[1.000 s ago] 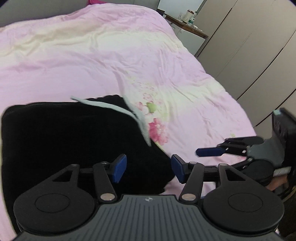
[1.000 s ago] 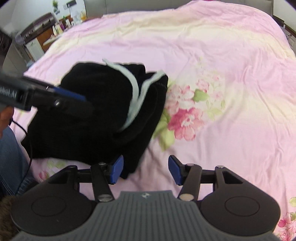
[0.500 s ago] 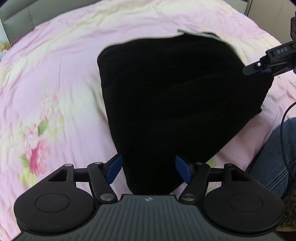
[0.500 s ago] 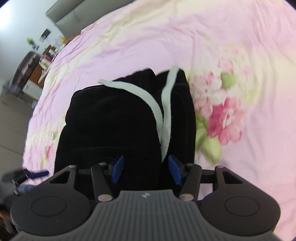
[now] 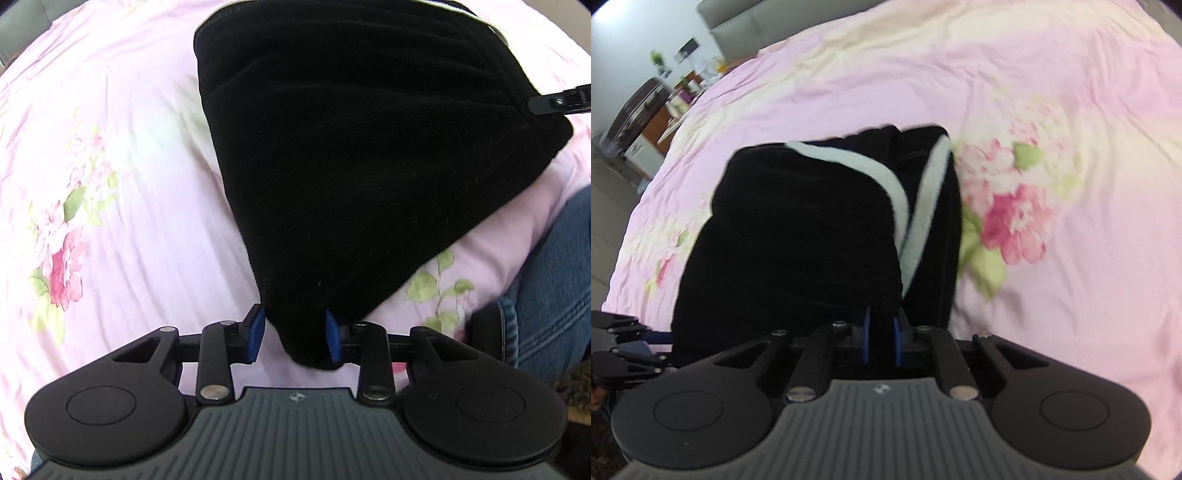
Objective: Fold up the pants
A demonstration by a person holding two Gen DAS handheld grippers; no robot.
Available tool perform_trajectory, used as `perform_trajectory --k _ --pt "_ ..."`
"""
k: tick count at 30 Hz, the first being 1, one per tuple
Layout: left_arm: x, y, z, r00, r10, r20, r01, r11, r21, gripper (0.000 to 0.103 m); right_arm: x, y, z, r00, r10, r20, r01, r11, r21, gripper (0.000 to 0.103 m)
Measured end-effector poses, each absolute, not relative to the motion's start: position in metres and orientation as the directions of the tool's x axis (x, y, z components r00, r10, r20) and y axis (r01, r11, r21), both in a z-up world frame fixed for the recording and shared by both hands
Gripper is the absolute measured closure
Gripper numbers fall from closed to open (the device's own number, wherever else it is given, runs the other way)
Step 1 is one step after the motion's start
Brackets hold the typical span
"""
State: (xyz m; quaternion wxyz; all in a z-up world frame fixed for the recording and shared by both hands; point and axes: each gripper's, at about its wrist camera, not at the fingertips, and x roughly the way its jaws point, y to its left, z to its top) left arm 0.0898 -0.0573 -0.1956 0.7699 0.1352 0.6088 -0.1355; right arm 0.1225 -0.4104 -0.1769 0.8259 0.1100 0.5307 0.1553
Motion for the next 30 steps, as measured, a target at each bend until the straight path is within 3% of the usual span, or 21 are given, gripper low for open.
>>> perform_trajectory --k 5,11,16,19,21,23,25,30 --pt "0.083 -0.045 -0.185 0.189 -0.061 -0.98 0.379 0.925 0.015 0.07 0.115 -0.427 -0.197 0.392 0.386 -0.835 -0.057 0.916 0.397 0.095" --pt "0.088 -0.03 -0.146 0.259 -0.123 -0.958 0.358 0.933 -0.023 0.07 0.102 -0.419 -0.169 0.423 0.319 -0.848 -0.099 0.947 0.307 0.09" --pt "0.119 -0.019 -0.121 0.361 -0.19 -0.913 0.289 0.954 -0.084 0.062 0.104 -0.424 -0.141 0.485 0.321 -0.814 -0.115 0.946 0.304 0.084" --pt "0.143 -0.012 -0.115 0.422 -0.213 -0.881 0.228 0.966 -0.124 0.055 0.118 -0.423 -0.132 0.517 0.334 -0.788 -0.117 0.939 0.322 0.061" --pt "0.158 -0.007 -0.115 0.455 -0.252 -0.854 0.188 0.965 -0.185 0.041 0.134 -0.421 -0.133 0.524 0.345 -0.779 -0.104 0.934 0.343 0.046" --pt "0.172 -0.007 -0.12 0.472 -0.299 -0.829 0.156 0.954 -0.256 0.034 0.151 -0.423 -0.14 0.513 0.378 -0.77 -0.076 0.914 0.398 0.032" --pt "0.183 -0.006 -0.128 0.48 -0.318 -0.818 0.128 0.947 -0.293 0.029 0.167 -0.426 -0.15 0.503 0.4 -0.766 -0.042 0.897 0.441 0.03" --pt "0.202 -0.004 -0.153 0.46 -0.296 -0.837 0.045 0.949 -0.311 0.029 0.198 -0.434 -0.182 0.465 0.428 -0.775 0.023 0.869 0.494 0.03"
